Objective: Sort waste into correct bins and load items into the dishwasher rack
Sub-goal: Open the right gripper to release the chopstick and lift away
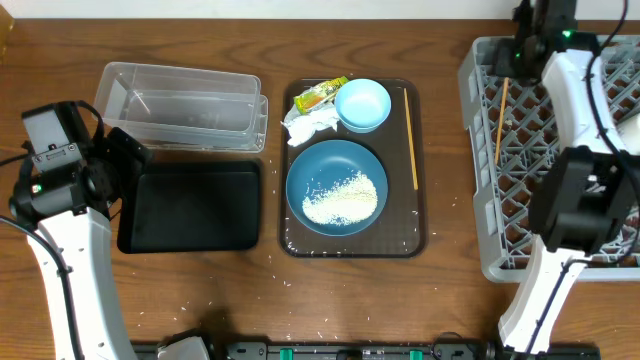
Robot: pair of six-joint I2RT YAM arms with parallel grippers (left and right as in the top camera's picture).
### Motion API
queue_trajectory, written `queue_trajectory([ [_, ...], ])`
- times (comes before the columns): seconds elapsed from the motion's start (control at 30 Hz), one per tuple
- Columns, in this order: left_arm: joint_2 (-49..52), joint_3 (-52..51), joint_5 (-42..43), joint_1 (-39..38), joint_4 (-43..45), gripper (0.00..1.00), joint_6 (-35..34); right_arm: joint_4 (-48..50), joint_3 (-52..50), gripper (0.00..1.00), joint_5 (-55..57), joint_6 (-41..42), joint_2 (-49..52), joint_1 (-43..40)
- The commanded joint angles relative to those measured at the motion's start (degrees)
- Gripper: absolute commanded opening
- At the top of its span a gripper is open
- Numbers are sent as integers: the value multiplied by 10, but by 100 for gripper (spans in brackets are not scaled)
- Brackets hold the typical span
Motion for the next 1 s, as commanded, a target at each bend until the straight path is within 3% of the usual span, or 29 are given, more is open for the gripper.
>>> queue_trajectory([
  [0.0, 2, 12, -5, 2, -2, 96, 0, -9, 22, 1, -27, 46, -59, 5],
  [0.37, 2, 12, -5, 2, -2, 95, 0, -32, 22, 1, -30, 43, -82, 7],
  [0.77, 2, 12, -5, 2, -2, 95, 0, -34, 21, 1, -11, -32, -78, 7],
  [0.97, 2, 12, -5, 2, -2, 95, 0, -33, 18, 1, -19, -20, -55, 7],
])
